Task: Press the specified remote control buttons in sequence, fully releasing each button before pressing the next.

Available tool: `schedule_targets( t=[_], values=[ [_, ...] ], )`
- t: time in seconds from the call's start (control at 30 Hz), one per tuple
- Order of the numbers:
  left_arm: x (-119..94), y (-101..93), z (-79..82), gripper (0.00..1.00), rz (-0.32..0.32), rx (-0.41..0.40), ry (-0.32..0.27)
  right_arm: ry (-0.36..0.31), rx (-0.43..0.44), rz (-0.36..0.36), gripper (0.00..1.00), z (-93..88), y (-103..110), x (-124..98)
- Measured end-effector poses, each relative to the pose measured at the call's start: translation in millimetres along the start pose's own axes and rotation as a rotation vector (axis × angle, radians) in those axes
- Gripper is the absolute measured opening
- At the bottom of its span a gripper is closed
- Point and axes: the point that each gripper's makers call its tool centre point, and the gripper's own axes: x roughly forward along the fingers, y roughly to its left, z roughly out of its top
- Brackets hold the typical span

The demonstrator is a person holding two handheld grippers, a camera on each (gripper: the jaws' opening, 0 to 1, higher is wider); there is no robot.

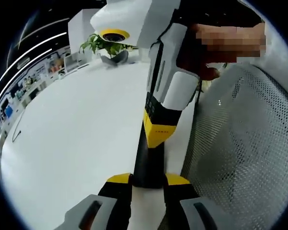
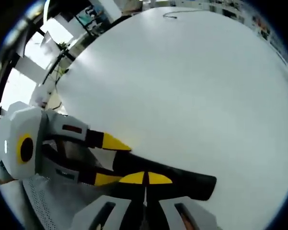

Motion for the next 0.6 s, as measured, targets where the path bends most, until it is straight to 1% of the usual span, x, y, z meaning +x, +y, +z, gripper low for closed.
schedule_targets(
  t=[0.07, 0.17, 0.23, 0.3, 0.33, 0.37, 0.4, 0.43, 0.47, 0.5, 0.53, 0.57, 0.6],
  values=[
    [-0.2, 0.1, -0.1, 0.25, 0.003, -0.006, 0.001, -0.009, 0.003, -0.019, 0.00, 0.5, -4.5, -4.1],
    [0.4, 1.8, 0.7, 0.27, 0.011, -0.012, -0.003, -0.103, 0.015, -0.015, 0.00, 12.7, -5.9, -18.1],
    [0.7, 1.5, 0.5, 0.29, 0.012, -0.016, -0.003, -0.211, -0.011, -0.018, 0.00, 25.5, -7.6, -33.5],
    [0.7, 1.2, 0.8, 0.30, 0.014, -0.019, -0.004, -0.310, -0.041, -0.012, 0.00, 34.0, -6.4, -50.2],
    [0.8, 0.7, 1.2, 0.30, 0.012, -0.021, -0.005, -0.408, -0.078, -0.019, 0.00, 41.0, -6.4, -65.1],
    [1.0, 0.8, 1.4, 0.30, 0.013, -0.019, -0.005, -0.474, -0.095, -0.032, 0.00, 45.4, -7.1, -75.8],
    [1.1, 1.1, 1.7, 0.30, 0.012, -0.019, -0.005, -0.571, -0.129, -0.058, 0.00, 49.7, -7.5, -95.1],
    [1.1, 1.2, 1.7, 0.30, 0.012, -0.018, -0.003, -0.592, -0.135, -0.071, 0.02, 50.2, -8.5, -100.2],
    [1.3, 1.1, 1.5, 0.30, 0.012, -0.017, 0.000, -0.644, -0.147, -0.118, 0.08, 50.4, -13.6, -114.5],
    [1.3, 1.0, 1.7, 0.30, 0.013, -0.018, 0.001, -0.672, -0.146, -0.146, 0.11, 49.4, -17.0, -123.2],
    [1.3, 0.9, 1.7, 0.30, 0.014, -0.020, 0.002, -0.698, -0.148, -0.151, 0.13, 48.0, -17.3, -130.5],
    [1.4, -0.5, 1.8, 0.29, 0.007, -0.013, 0.004, -0.732, -0.130, -0.156, 0.16, 46.1, -18.2, -139.5],
    [1.5, -1.1, 2.2, 0.27, 0.005, -0.006, 0.003, -0.749, -0.117, -0.156, 0.18, 44.2, -18.9, -144.4]
  ],
)
